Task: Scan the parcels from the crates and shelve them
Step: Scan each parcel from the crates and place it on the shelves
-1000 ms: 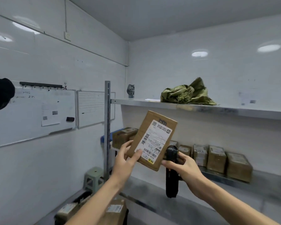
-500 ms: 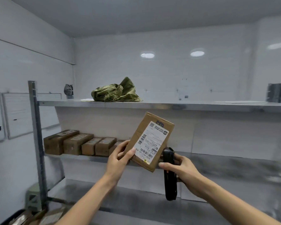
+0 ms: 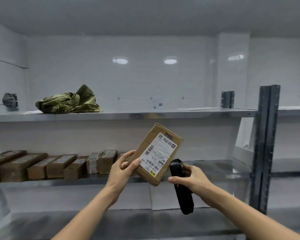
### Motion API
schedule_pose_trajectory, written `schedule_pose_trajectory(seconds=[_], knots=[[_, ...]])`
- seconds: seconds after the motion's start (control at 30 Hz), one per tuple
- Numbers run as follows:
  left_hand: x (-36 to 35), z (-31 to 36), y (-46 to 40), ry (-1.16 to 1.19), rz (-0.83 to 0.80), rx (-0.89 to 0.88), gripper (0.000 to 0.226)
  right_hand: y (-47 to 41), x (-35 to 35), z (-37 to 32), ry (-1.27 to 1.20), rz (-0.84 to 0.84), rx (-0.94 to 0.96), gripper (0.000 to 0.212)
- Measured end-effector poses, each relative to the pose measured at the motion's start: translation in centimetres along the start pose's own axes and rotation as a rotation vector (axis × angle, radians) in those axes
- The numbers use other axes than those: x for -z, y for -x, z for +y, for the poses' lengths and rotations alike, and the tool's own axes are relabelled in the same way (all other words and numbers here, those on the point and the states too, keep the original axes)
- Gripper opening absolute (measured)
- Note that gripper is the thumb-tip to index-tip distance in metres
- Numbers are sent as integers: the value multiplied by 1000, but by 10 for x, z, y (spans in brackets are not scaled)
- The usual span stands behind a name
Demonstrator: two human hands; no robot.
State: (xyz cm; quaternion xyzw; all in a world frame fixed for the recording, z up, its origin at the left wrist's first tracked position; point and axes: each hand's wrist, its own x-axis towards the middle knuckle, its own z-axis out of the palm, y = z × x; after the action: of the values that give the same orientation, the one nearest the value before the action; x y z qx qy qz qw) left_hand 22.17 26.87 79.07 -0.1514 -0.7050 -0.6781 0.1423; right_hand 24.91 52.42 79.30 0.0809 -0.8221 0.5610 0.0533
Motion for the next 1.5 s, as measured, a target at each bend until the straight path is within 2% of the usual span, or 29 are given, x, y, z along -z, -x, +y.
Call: schedule_pose_trajectory(seconds=[0.07,0.17,0.33,0.43,0.67,1.0,1.17,1.27,1.4,1.5], knots=[[-8,-4,-8,-36,-11,-12,39,-1,13,3,57,39,4,43],[-13,-14,-21,-93,-21,-30,39,-5,29,6,203,95,13,45],[-18,-23,-36,-226,20,-81,30,-14,41,-8,675,138,-6,49],[-22,-26,-44,-300,51,-110,34,-21,40,-22,910,120,-49,52],[-23,-31,-53,-327,89,-115,38,-27,30,-36,1139,122,-102,50],[-23,-39,-61,-317,79,-122,37,-36,26,-34,1169,100,-140,51],[-26,-39,-61,-283,55,-109,34,-40,27,-31,1099,122,-136,51],[-31,-43,-65,-239,46,-63,31,-45,28,-22,923,109,-104,58],[-42,-49,-72,-195,62,19,30,-46,21,-9,493,4,-16,47],[-50,-60,-78,-100,65,87,38,-46,12,1,347,-9,59,60]])
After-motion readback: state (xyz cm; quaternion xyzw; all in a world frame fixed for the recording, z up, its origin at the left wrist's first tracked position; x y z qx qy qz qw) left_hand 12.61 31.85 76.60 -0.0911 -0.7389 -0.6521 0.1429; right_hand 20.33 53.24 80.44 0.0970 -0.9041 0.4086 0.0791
